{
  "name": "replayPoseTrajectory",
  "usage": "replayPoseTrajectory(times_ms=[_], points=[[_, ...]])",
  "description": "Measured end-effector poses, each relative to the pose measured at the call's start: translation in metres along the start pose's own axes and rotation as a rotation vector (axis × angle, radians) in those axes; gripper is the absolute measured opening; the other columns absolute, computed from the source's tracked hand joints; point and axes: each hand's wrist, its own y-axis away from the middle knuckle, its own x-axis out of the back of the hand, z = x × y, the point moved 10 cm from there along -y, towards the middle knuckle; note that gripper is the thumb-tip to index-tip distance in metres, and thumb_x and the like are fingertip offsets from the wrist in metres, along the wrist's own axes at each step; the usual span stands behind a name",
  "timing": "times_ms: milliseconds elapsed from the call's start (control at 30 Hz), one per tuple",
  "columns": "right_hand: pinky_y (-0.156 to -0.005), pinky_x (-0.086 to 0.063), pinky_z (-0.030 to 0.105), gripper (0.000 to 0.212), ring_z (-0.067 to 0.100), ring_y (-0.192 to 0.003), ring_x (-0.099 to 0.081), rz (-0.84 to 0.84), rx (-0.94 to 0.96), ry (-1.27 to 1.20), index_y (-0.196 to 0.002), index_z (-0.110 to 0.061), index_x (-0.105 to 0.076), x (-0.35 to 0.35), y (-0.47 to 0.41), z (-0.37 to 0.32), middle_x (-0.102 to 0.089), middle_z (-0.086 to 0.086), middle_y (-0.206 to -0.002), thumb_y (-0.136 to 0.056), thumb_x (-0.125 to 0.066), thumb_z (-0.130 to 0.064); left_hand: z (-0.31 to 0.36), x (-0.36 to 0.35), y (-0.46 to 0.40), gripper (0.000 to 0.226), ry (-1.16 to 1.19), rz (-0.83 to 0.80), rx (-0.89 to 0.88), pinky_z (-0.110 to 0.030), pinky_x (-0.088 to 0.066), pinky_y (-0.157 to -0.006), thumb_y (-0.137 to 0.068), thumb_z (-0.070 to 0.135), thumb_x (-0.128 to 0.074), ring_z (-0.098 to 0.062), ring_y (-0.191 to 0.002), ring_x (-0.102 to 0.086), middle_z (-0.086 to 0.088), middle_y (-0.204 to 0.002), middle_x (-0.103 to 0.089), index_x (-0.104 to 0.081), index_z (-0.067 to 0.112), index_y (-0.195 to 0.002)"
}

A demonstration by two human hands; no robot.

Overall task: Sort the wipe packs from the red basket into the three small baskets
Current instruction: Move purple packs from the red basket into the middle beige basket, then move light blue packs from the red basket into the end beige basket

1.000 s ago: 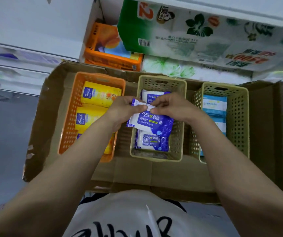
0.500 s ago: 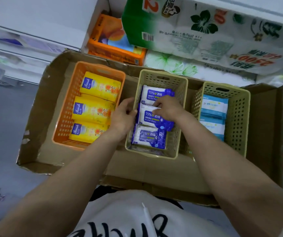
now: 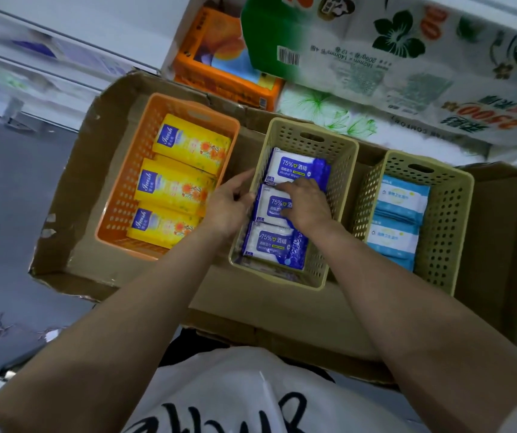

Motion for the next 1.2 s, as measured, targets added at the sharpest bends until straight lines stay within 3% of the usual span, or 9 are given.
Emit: replayPoseTrajectory(times_ms=[300,367,433,533,633,800,900,1033,1200], points=[[-0.104,-0.041,0.042,0.062,0.028,-0.127,-0.042,-0.035,-0.026,0.013,-0.141,-0.026,-0.050,0.000,0.001,0.001,-0.051,0.009,-0.133,-0.084,-0.075,-0.026,0.004,0.002,0.004,0.045,-0.069,0.029,-0.030,-0.009,-0.050,-0.055,-0.100,0.017,-0.053,0.007,-0.084,-0.065,0.008,-0.113,-0.063,-0.049,0.032,-0.142],[-0.105,-0.041,0.039,0.062,0.028,-0.128,-0.045,-0.075,-0.051,-0.013,-0.140,-0.022,-0.051,0.007,0.003,0.002,-0.053,0.009,-0.136,-0.084,-0.075,-0.028,0.007,0.004,0.008,0.049,-0.145,0.024,-0.006,-0.018,-0.053,-0.073,-0.099,0.020,-0.055,-0.007,-0.107,-0.063,-0.002,-0.130,-0.059,-0.043,0.027,-0.146],[-0.104,-0.043,0.037,0.056,0.027,-0.126,-0.051,-0.122,-0.055,-0.037,-0.138,-0.018,-0.054,0.020,0.006,0.001,-0.056,0.009,-0.137,-0.087,-0.073,-0.032,0.015,0.011,0.015,0.055,-0.230,0.026,-0.008,-0.027,-0.046,-0.091,-0.097,0.025,-0.059,-0.021,-0.125,-0.054,-0.007,-0.140,-0.054,-0.040,0.023,-0.148],[-0.098,-0.044,0.035,0.045,0.028,-0.123,-0.055,-0.112,-0.062,0.024,-0.134,-0.018,-0.058,0.062,0.012,-0.008,-0.059,0.009,-0.135,-0.095,-0.061,-0.040,0.042,0.033,0.029,0.055,-0.301,0.043,-0.083,-0.031,-0.042,-0.100,-0.096,0.030,-0.061,-0.023,-0.125,-0.054,-0.007,-0.136,-0.058,-0.044,0.017,-0.146],[-0.099,-0.043,0.036,0.044,0.030,-0.125,-0.053,0.033,-0.076,0.044,-0.134,-0.018,-0.058,0.124,0.023,-0.035,-0.058,0.009,-0.137,-0.097,-0.056,-0.042,0.081,0.072,0.047,0.049,-0.359,0.087,-0.196,-0.039,-0.047,-0.100,-0.096,0.031,-0.060,-0.024,-0.122,-0.056,-0.008,-0.135,-0.058,-0.050,0.014,-0.141],[-0.101,-0.040,0.038,0.042,0.028,-0.126,-0.051,0.383,0.086,0.101,-0.132,-0.017,-0.059,0.221,0.070,-0.134,-0.059,0.010,-0.135,-0.097,-0.056,-0.040,0.151,0.166,0.092,0.039,-0.464,0.168,-0.521,-0.036,-0.048,-0.098,-0.093,0.025,-0.064,-0.020,-0.113,-0.062,-0.007,-0.124,-0.066,-0.061,0.012,-0.129],[-0.104,-0.037,0.038,0.041,0.026,-0.129,-0.047,0.529,0.184,0.111,-0.134,-0.021,-0.057,0.242,0.107,-0.208,-0.057,0.007,-0.136,-0.097,-0.057,-0.038,0.162,0.229,0.125,0.039,-0.536,0.178,-0.646,-0.039,-0.046,-0.100,-0.092,0.023,-0.064,-0.021,-0.116,-0.061,-0.007,-0.124,-0.066,-0.060,0.012,-0.130],[-0.104,-0.037,0.038,0.041,0.029,-0.126,-0.049,0.652,0.265,0.132,-0.132,-0.019,-0.060,0.225,0.148,-0.313,-0.059,0.008,-0.133,-0.094,-0.062,-0.034,0.147,0.325,0.167,0.040,-0.669,0.297,-0.758,-0.036,-0.043,-0.099,-0.093,0.027,-0.064,-0.025,-0.120,-0.054,-0.006,-0.127,-0.061,-0.059,0.017,-0.131],[-0.108,-0.035,0.033,0.042,0.022,-0.130,-0.047,0.624,0.303,0.078,-0.132,-0.018,-0.061,0.163,0.151,-0.437,-0.057,0.004,-0.135,-0.093,-0.064,-0.033,0.107,0.464,0.193,0.038,-0.738,0.452,-0.771,-0.040,-0.047,-0.095,-0.094,0.032,-0.062,-0.025,-0.119,-0.053,-0.002,-0.128,-0.059,-0.059,0.020,-0.130]])
